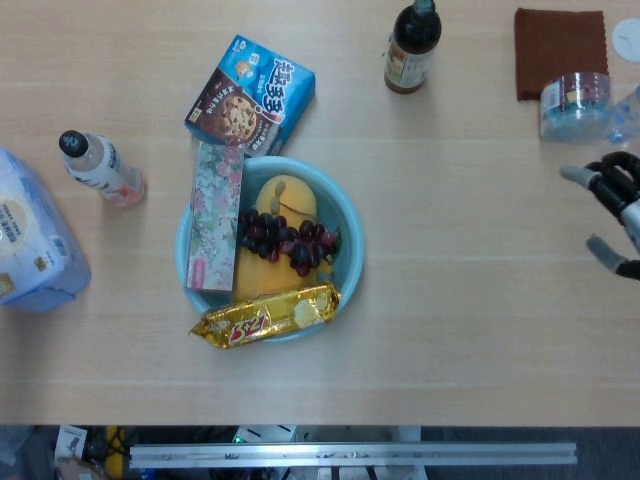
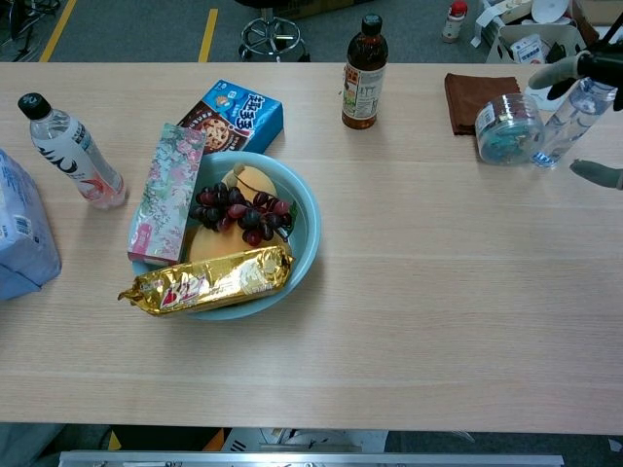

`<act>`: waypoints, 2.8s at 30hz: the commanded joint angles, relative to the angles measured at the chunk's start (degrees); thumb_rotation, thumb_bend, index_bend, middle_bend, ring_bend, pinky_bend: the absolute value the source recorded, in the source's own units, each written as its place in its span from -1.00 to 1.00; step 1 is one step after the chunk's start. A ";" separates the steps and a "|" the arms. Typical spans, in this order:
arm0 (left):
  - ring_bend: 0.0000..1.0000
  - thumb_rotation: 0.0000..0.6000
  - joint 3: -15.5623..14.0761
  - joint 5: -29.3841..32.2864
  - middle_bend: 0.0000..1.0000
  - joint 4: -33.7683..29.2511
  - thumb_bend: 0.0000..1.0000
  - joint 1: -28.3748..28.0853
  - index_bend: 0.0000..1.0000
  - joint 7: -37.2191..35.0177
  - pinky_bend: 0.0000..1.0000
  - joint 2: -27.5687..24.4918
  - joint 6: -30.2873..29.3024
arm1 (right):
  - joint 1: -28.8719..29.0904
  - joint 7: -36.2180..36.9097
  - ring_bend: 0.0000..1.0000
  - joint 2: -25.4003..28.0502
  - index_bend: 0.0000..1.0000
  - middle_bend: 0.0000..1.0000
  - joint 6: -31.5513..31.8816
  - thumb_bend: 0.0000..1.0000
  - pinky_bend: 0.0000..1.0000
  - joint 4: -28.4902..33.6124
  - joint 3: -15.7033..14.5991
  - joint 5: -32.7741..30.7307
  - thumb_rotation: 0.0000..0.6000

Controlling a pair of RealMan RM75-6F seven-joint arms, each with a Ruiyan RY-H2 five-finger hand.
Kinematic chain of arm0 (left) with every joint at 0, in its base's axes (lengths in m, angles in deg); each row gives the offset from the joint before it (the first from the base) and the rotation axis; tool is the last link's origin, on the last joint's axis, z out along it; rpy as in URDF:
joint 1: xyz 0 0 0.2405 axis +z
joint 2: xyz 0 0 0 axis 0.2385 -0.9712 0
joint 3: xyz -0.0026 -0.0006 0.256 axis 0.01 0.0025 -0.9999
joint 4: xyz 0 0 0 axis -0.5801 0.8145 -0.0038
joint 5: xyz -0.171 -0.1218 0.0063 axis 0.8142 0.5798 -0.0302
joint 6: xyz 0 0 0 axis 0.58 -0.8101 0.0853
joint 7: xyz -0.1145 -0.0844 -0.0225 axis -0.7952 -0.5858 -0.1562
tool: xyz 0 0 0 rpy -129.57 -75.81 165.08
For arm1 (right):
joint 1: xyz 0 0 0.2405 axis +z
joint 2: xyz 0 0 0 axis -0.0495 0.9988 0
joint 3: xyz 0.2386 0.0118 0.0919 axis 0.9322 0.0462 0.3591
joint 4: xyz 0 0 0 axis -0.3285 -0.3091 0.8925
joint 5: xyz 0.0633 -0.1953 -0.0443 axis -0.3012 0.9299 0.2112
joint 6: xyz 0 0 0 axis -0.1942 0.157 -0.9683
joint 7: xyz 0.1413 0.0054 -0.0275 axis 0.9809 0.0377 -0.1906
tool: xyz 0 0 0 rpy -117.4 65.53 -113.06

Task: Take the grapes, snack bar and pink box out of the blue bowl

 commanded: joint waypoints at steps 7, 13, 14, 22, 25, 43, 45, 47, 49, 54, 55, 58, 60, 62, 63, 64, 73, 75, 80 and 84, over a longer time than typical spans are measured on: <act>-0.72 1.00 -0.10 -0.10 -0.62 -0.53 -0.40 0.65 -0.70 0.02 -0.70 -0.94 -0.72 | 10.65 -5.80 -0.51 -5.22 -0.55 -0.34 -13.75 -0.72 -0.13 2.98 4.64 -5.93 1.00; -0.72 1.00 -0.29 -0.23 -0.62 -0.98 -0.40 1.25 -0.70 -0.08 -0.70 -1.46 -1.28 | 17.25 -13.03 -0.49 -10.89 -0.55 -0.33 -21.19 -0.98 -0.12 2.90 7.21 -13.38 1.00; -0.72 1.00 -0.33 -0.30 -0.62 -1.03 -0.40 1.36 -0.70 -0.11 -0.70 -1.57 -1.43 | 18.18 -14.27 -0.49 -11.94 -0.55 -0.33 -21.96 -0.99 -0.12 2.67 7.53 -14.70 1.00; -0.72 1.00 -0.38 0.01 -0.62 -0.92 -0.40 2.46 -0.70 -1.04 -0.70 -2.52 -2.51 | 25.74 -26.09 -0.49 -21.94 -0.55 -0.33 -24.71 -1.00 -0.12 -0.73 8.70 -24.54 1.00; -0.72 1.00 -0.42 -0.08 -0.62 -0.75 -0.40 2.67 -0.70 -1.56 -0.70 -2.74 -2.67 | 28.77 -29.93 -0.49 -25.59 -0.55 -0.33 -24.97 -1.00 -0.12 -2.42 9.09 -27.90 1.00; -0.72 1.00 -0.07 1.32 -0.62 1.15 -0.40 4.13 -0.70 -4.72 -0.70 -3.83 -3.37 | 42.37 -39.60 -0.49 -41.99 -0.55 -0.34 -22.93 -1.00 -0.12 -14.59 9.33 -42.22 1.00; -0.72 1.00 0.02 1.55 -0.62 1.36 -0.40 4.27 -0.70 -5.00 -0.70 -3.89 -3.44 | 43.22 -40.01 -0.49 -42.86 -0.55 -0.34 -22.76 -1.00 -0.12 -15.42 8.99 -42.71 1.00; -0.72 1.00 0.08 1.73 -0.62 1.58 -0.40 4.33 -0.70 -5.36 -0.70 -3.88 -3.34 | 44.04 -40.21 -0.49 -43.70 -0.55 -0.34 -22.51 -1.00 -0.12 -16.00 8.78 -43.48 1.00; -0.72 1.00 0.08 1.79 -0.62 1.81 -0.40 4.35 -0.70 -5.56 -0.70 -3.79 -3.20 | 44.80 -40.49 -0.49 -44.30 -0.55 -0.33 -22.07 -0.98 -0.12 -16.43 8.65 -44.02 1.00; -0.72 1.00 0.12 1.66 -0.62 2.17 -0.40 4.39 -0.70 -5.90 -0.70 -3.63 -3.12 | 46.53 -41.48 -0.49 -45.11 -0.53 -0.33 -21.46 -0.80 -0.08 -16.78 8.22 -46.29 1.00; -0.72 1.00 0.15 1.63 -0.62 2.22 -0.40 4.39 -0.70 -5.94 -0.70 -3.61 -3.14 | 46.79 -41.60 -0.47 -45.15 -0.51 -0.31 -21.40 -0.74 -0.06 -16.70 8.12 -46.76 1.00; -0.72 1.00 0.18 1.61 -0.62 2.34 -0.40 4.45 -0.70 -6.04 -0.70 -3.56 -3.17 | 47.60 -42.14 -0.44 -45.18 -0.48 -0.29 -21.23 -0.69 -0.02 -16.41 7.54 -48.32 1.00; -0.72 1.00 0.21 1.62 -0.62 2.39 -0.40 4.46 -0.70 -6.09 -0.70 -3.55 -3.12 | 48.11 -42.46 -0.42 -45.26 -0.47 -0.28 -20.95 -0.69 0.00 -16.26 7.09 -48.95 1.00; -0.72 1.00 0.23 1.61 -0.62 2.45 -0.40 4.49 -0.70 -6.13 -0.70 -3.52 -3.11 | 48.42 -42.47 -0.39 -45.37 -0.44 -0.27 -20.64 -0.66 0.03 -16.26 6.78 -49.32 1.00; -0.72 1.00 0.24 1.62 -0.62 2.49 -0.40 4.52 -0.70 -6.16 -0.70 -3.51 -3.14 | 48.51 -42.43 -0.38 -45.44 -0.43 -0.26 -20.39 -0.64 0.05 -16.26 6.63 -49.41 1.00; -0.72 1.00 0.25 1.66 -0.62 2.55 -0.40 4.56 -0.70 -6.19 -0.70 -3.48 -3.15 | 48.60 -42.37 -0.35 -45.47 -0.39 -0.24 -20.10 -0.58 0.09 -16.30 6.36 -49.44 1.00; -0.72 1.00 0.31 1.81 -0.62 2.96 -0.40 4.47 -0.70 -6.38 -0.70 -3.19 -2.65 | 48.62 -41.22 -0.10 -45.32 -0.09 -0.08 -18.60 -0.30 0.35 -16.72 4.56 -48.22 1.00; -0.72 1.00 0.34 1.80 -0.62 2.99 -0.40 4.41 -0.70 -6.39 -0.70 -3.15 -2.55 | 48.55 -40.74 -0.06 -45.19 -0.05 -0.04 -18.32 -0.23 0.39 -16.61 4.45 -47.69 1.00; -0.72 1.00 0.38 1.78 -0.62 3.05 -0.40 4.40 -0.70 -6.40 -0.70 -3.10 -2.46 | 48.11 -39.60 0.02 -44.58 0.03 0.01 -17.83 -0.18 0.50 -16.29 3.65 -46.71 1.00; -0.72 1.00 0.41 1.93 -0.62 3.10 -0.40 4.44 -0.70 -6.32 -0.70 -3.05 -2.37 | 47.46 -37.47 0.07 -43.66 0.07 0.04 -17.87 -0.12 0.57 -15.62 3.43 -45.64 1.00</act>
